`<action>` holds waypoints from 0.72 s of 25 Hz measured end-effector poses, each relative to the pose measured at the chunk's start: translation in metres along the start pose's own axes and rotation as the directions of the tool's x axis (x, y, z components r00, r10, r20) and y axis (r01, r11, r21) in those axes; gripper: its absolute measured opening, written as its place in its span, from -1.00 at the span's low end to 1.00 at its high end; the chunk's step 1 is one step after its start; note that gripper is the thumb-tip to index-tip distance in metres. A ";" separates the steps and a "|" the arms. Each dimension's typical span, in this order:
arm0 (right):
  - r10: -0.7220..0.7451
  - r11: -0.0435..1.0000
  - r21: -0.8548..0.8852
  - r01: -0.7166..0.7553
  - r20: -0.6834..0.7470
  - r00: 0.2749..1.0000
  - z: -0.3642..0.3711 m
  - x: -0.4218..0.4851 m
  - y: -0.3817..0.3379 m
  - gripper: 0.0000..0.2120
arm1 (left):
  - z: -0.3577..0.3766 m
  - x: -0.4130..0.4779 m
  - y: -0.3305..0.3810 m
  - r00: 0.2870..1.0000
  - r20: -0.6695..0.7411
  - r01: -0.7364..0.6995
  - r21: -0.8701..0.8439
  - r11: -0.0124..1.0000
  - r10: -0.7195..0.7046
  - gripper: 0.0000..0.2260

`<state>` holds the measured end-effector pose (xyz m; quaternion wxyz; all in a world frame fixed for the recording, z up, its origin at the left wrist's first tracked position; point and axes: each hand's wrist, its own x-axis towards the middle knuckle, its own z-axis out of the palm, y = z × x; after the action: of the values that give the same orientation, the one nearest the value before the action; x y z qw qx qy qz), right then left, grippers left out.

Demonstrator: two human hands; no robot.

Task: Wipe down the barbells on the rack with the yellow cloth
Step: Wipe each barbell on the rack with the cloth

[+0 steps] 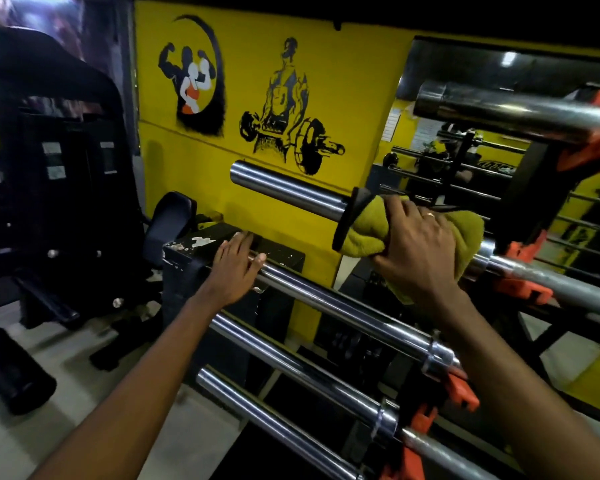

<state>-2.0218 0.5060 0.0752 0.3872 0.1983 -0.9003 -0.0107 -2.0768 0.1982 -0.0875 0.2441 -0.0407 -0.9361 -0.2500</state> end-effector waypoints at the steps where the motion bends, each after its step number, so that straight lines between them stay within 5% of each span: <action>1: -0.045 0.997 0.055 0.047 -0.047 0.998 0.003 -0.009 -0.006 -0.23 | -0.003 -0.002 -0.007 0.999 0.022 0.034 0.020 0.999 -0.035 -0.41; 3: -0.188 0.967 0.155 0.200 -0.090 0.978 0.011 -0.027 -0.018 -0.19 | -0.010 -0.004 -0.021 0.995 0.088 0.051 0.037 0.998 -0.054 -0.44; 6: -0.318 0.937 0.188 0.295 0.107 0.942 0.035 -0.037 -0.040 -0.26 | -0.022 -0.005 -0.031 0.994 0.107 0.013 -0.116 0.993 0.000 -0.50; 10: -0.248 0.947 0.288 0.145 0.363 0.898 0.069 -0.034 -0.056 -0.35 | -0.025 -0.015 -0.019 0.995 0.072 0.085 -0.374 0.924 -0.062 -0.49; 13: -0.266 0.953 0.249 0.171 0.430 0.863 0.089 -0.029 -0.074 -0.24 | -0.026 -0.017 -0.021 0.997 0.031 0.072 -0.404 0.912 -0.065 -0.49; 18: -0.172 0.946 0.324 -0.001 0.504 0.846 0.108 -0.002 -0.100 -0.40 | -0.017 -0.020 -0.031 0.990 -0.022 0.112 -0.485 0.867 -0.140 -0.54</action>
<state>-2.0613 0.3999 -0.0192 0.0890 0.2868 -0.9519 0.0602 -2.0580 0.1643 -0.0982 0.2356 -0.0319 -0.8376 -0.4918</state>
